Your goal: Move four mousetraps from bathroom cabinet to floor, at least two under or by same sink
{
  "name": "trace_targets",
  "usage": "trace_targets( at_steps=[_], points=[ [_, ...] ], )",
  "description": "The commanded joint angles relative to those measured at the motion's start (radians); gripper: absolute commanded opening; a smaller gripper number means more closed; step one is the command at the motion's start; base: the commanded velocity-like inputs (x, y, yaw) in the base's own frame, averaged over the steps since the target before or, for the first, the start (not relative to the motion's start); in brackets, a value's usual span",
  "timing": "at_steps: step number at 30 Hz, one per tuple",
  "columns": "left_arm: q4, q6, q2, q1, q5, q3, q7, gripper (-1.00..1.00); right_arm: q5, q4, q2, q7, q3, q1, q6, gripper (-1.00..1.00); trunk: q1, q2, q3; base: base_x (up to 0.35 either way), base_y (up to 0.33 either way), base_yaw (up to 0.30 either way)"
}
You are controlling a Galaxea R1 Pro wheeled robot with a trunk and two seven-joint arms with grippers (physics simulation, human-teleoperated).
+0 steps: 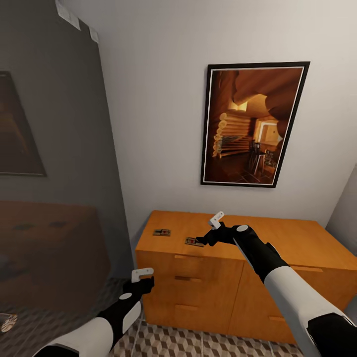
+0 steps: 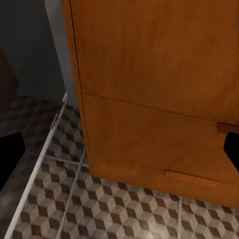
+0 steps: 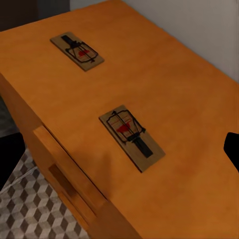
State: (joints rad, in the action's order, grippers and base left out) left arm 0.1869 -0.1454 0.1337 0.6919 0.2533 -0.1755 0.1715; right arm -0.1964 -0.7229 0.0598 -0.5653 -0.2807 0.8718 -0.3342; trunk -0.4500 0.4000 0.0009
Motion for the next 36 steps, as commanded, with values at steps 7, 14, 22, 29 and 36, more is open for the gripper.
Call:
trace_targets(
  at_steps=[7,14,22,29,36],
  points=[
    [0.214,0.241,-0.005,0.000,0.004,0.006,0.000,1.00,0.001,0.000,0.000,0.021,0.000,0.000,0.000,1.00,0.000,0.000,0.000,0.000,0.000,0.000],
    [0.560,0.486,-0.006,0.000,0.000,0.006,0.003,1.00,0.001,0.000,0.000,0.049,0.000,0.000,0.000,1.00,0.000,0.000,0.000,0.000,0.000,0.000],
    [1.022,0.891,0.002,0.000,0.001,0.006,0.024,1.00,0.002,0.001,0.000,0.060,0.002,0.000,0.000,1.00,0.000,0.000,0.000,0.000,0.000,0.000],
    [1.242,1.097,0.027,0.018,0.000,0.004,0.075,1.00,0.002,0.002,0.000,0.062,0.003,0.000,0.000,1.00,0.000,0.000,0.000,0.000,0.000,0.000],
    [1.150,1.152,0.041,0.091,-0.002,0.004,0.133,1.00,0.002,0.002,0.000,0.076,0.004,0.000,0.000,1.00,0.000,0.000,0.000,0.000,0.000,0.000]
  ],
)
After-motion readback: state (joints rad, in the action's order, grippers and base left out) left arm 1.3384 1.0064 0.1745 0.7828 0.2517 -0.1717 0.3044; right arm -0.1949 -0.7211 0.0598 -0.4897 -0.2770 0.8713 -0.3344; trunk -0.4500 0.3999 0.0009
